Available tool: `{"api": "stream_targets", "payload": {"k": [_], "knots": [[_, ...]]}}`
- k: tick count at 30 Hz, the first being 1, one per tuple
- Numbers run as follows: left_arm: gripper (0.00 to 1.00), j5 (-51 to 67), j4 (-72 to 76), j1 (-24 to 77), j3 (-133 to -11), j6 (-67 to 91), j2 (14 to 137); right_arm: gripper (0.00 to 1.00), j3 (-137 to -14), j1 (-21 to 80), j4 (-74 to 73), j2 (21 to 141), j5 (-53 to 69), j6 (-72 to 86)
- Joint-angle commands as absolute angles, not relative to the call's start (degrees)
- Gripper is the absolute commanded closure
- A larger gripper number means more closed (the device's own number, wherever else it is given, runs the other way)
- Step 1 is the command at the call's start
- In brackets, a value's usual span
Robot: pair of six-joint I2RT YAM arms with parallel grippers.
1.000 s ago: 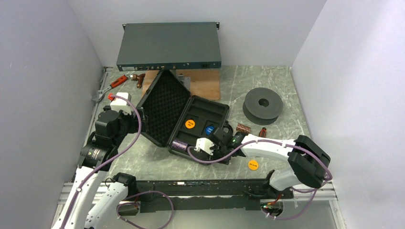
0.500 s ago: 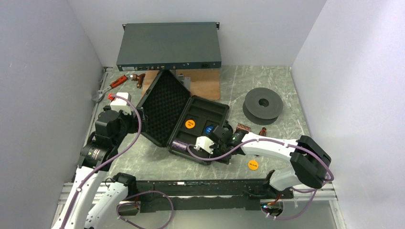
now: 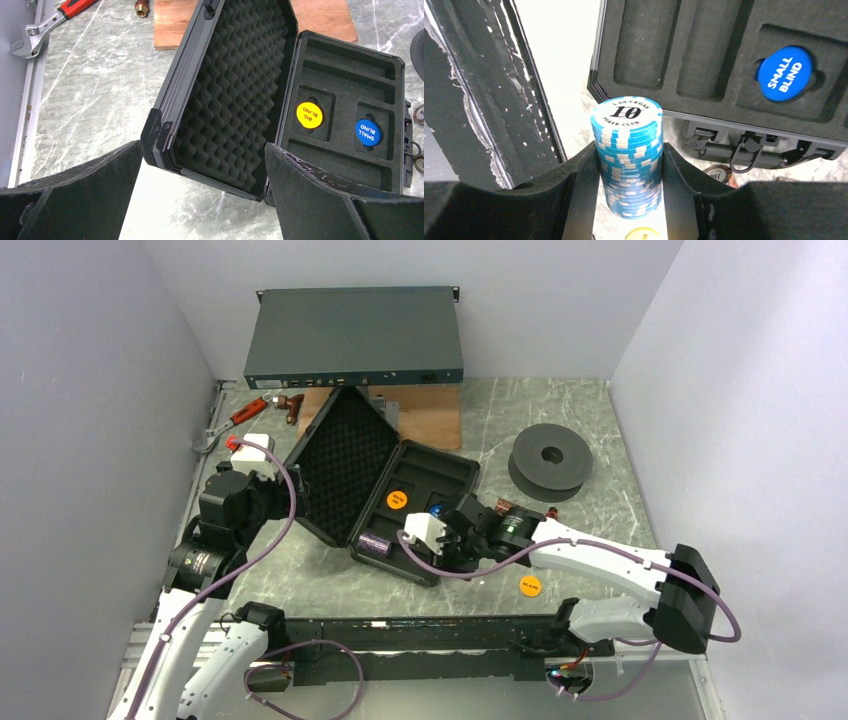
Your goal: Pack up texas hold em set
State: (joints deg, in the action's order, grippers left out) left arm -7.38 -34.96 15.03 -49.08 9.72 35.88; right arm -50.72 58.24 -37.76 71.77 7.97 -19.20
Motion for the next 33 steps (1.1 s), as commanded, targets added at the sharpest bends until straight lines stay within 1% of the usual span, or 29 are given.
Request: {"api": "stream_targets", "payload": {"k": [1, 6, 11, 15, 17, 24, 33], "knots": [[0.01, -7.5, -33.4, 14.9, -49.1, 9.2, 35.6, 1.0, -52.2, 58.6, -31.3, 66.2, 9.3, -18.9], [0.01, -7.6, -33.4, 14.9, -49.1, 9.2, 35.8, 1.0, -47.7, 58.7, -22.3, 59.7, 9.7, -21.7], [0.01, -7.9, -33.5, 14.8, -49.1, 9.2, 35.8, 1.0, -41.5, 58.7, -8.2, 53.7, 9.4, -24.4], [0.01, -8.0, -33.5, 14.5, -49.2, 9.1, 35.9, 1.0, -37.1, 58.7, 4.4, 51.1, 8.1, -24.3], [0.01, -7.9, -33.5, 14.4, -49.2, 9.2, 36.0, 1.0, -35.8, 58.7, 8.3, 50.8, 7.9, -24.8], [0.01, -7.8, -33.5, 14.2, -49.3, 9.2, 35.7, 1.0, -35.7, 58.7, 12.2, 53.3, 8.5, -27.1], [0.01, -7.8, -33.6, 14.2, -49.3, 9.3, 35.3, 1.0, -35.6, 58.7, 15.6, 54.6, 7.0, -23.3]]}}
